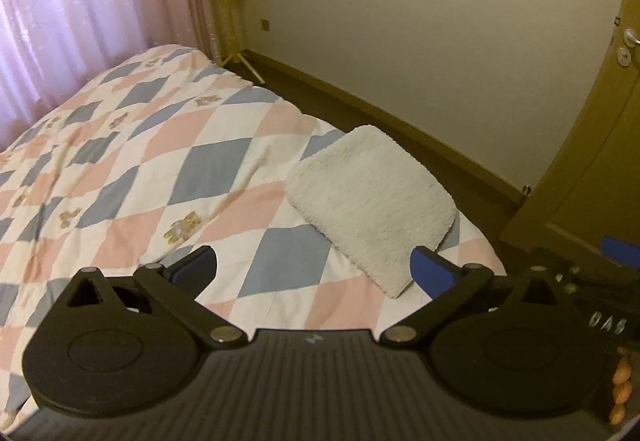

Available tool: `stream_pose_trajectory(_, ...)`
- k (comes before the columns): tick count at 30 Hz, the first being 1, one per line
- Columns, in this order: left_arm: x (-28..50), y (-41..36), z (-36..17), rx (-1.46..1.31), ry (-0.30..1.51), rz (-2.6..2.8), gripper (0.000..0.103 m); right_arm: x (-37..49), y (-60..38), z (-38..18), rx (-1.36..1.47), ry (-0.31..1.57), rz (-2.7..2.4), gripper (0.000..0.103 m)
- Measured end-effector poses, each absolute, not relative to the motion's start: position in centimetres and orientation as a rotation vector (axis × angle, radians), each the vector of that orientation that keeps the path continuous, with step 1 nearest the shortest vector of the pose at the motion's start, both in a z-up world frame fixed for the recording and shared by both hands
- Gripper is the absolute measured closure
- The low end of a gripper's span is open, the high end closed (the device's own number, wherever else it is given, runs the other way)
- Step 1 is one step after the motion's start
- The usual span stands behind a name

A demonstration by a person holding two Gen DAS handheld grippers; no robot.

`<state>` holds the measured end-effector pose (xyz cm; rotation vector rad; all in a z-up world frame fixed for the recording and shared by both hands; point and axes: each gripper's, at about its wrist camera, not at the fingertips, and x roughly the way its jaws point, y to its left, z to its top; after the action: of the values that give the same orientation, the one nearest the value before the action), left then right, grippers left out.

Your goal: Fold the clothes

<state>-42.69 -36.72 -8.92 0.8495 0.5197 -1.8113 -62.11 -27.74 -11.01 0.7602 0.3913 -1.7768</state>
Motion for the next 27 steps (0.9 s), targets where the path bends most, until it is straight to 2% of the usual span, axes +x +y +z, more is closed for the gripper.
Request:
stream_pose_trajectory(5, -42.5, -34.8, -7.7, 0.845, 0.486, -1.776, 0.001, -62.9, -26.3, -9.5, 0.78, 0.36, -1.767, 0.0)
stream_pose_trajectory(11, -42.1, -33.7, -7.1, 0.855, 0.471, -1.806, 0.001, -62.6, -25.5, -8.6, 0.771, 0.414, -1.746, 0.0)
stream_pose_trajectory(17, -40.8, -33.7, -7.0, 0.894, 0.524, -1.853, 0.001, -60.8, -25.1, -8.0, 0.809, 0.424, -1.771, 0.0)
stream_pose_trajectory(27, -35.6, -34.5, -6.2, 0.931, 0.477, -1.915, 0.001, -54.9, -25.3, -7.7, 0.878, 0.443, -1.843, 0.0)
